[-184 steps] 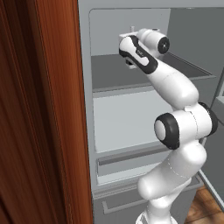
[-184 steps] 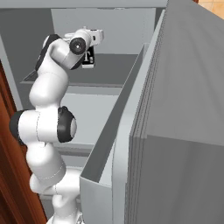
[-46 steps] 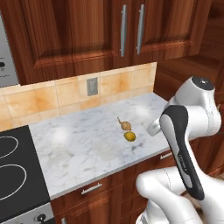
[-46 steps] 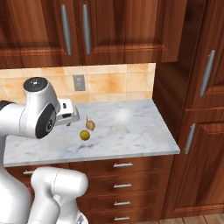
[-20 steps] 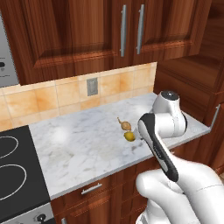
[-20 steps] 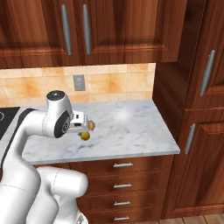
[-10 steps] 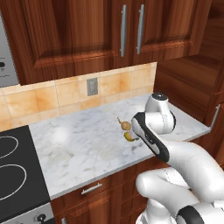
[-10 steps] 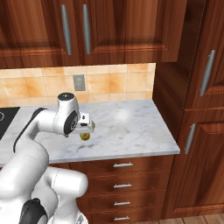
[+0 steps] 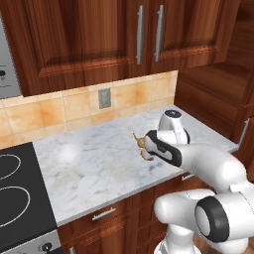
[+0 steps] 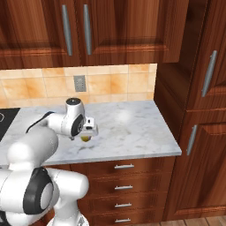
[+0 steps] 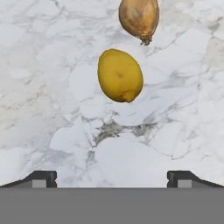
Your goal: Place the liquor on the top shelf of the fridge to keep it out of children's reach, and place the lemon and onion on lower shelves for easy access.
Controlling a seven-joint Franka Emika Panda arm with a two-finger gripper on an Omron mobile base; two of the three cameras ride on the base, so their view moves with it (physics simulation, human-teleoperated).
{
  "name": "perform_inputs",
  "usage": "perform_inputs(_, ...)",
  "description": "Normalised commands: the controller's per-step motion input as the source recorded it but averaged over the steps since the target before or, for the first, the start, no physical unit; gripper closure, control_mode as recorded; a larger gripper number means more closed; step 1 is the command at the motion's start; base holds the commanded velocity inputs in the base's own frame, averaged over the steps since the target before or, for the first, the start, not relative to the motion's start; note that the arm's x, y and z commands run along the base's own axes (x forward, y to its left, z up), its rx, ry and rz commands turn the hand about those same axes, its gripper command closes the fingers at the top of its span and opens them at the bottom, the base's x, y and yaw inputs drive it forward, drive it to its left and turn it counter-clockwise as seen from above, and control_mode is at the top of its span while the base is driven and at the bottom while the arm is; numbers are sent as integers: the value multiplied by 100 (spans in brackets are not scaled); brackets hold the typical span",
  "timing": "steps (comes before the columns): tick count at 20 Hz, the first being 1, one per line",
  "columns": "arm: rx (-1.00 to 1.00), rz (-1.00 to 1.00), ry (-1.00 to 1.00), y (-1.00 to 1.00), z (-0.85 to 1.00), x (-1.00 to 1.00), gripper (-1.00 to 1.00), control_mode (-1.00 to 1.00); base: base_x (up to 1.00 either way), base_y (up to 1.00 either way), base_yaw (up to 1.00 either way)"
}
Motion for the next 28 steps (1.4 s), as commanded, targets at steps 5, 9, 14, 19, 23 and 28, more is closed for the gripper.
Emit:
perform_inputs(5, 0, 0, 1, 1, -27, 40, -100, -100, 0, 0, 0)
perform_inputs(9, 0, 0, 0, 5, -21, 40, -100, -100, 0, 0, 0)
perform_inputs(14, 0, 0, 0, 7, -24, 31, -100, -100, 0, 0, 0)
perform_inputs(19, 0, 0, 0, 6, -30, 24, -100, -100, 0, 0, 0)
perform_inputs(23, 0, 0, 1, 0, -26, 22, -100, -100, 0, 0, 0)
perform_inputs(28, 0, 0, 0, 0, -23, 25, -100, -100, 0, 0, 0)
